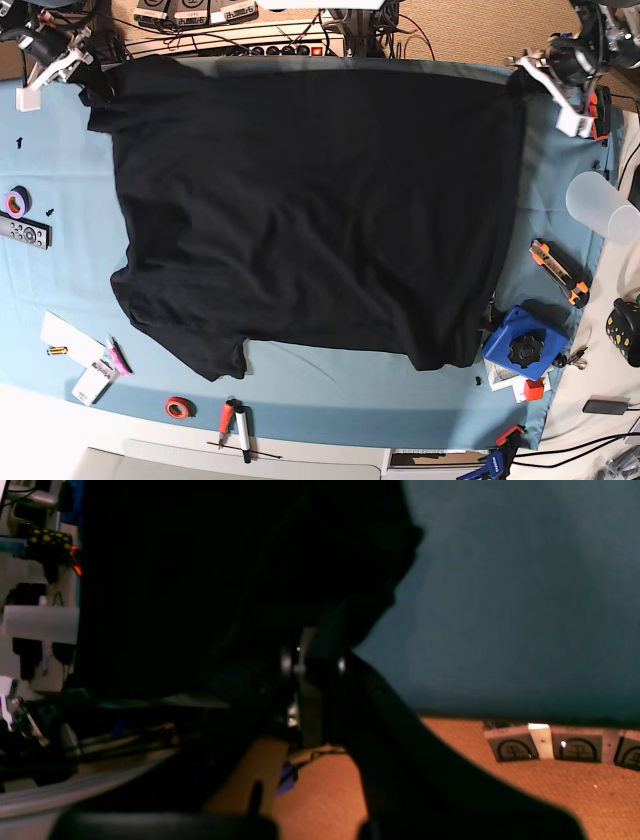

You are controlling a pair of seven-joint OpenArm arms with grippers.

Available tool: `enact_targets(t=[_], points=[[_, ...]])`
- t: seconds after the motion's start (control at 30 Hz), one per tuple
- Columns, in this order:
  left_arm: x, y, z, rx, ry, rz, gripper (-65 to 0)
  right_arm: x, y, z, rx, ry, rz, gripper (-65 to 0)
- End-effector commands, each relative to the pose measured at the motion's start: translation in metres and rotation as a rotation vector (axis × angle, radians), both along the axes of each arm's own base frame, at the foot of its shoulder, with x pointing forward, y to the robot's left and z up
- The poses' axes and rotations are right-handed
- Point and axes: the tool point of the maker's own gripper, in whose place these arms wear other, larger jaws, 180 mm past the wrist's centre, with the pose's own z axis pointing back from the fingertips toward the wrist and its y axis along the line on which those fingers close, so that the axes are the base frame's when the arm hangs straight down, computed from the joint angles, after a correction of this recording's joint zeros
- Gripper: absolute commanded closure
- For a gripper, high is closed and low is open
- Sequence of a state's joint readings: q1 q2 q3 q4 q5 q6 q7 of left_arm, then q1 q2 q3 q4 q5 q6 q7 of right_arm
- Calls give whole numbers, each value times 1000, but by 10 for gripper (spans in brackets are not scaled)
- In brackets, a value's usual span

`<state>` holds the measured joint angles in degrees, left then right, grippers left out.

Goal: Layout the t-shirt on the table in an organized manner, then fold the t-shirt properly
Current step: 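Pull both grasped corners apart with both grippers to smooth the shirt, then lay the held collar edge down onto the shirt and open both grippers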

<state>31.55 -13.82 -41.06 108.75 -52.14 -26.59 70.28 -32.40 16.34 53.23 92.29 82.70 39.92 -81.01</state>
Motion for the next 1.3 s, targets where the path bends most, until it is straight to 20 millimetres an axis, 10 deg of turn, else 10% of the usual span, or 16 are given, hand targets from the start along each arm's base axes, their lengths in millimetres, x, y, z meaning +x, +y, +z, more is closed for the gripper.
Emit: enact_targets(t=[0.0, 0.53, 1.27], points=[[3, 9, 8, 18, -26, 7, 0, 9, -4, 15, -9, -55, 4, 0], [39, 4, 34, -15, -231, -11, 0, 65, 13, 33, 65, -256, -36, 0], [153, 25, 43, 281, -361, 47, 0, 149, 0, 17, -264, -206, -19, 0]])
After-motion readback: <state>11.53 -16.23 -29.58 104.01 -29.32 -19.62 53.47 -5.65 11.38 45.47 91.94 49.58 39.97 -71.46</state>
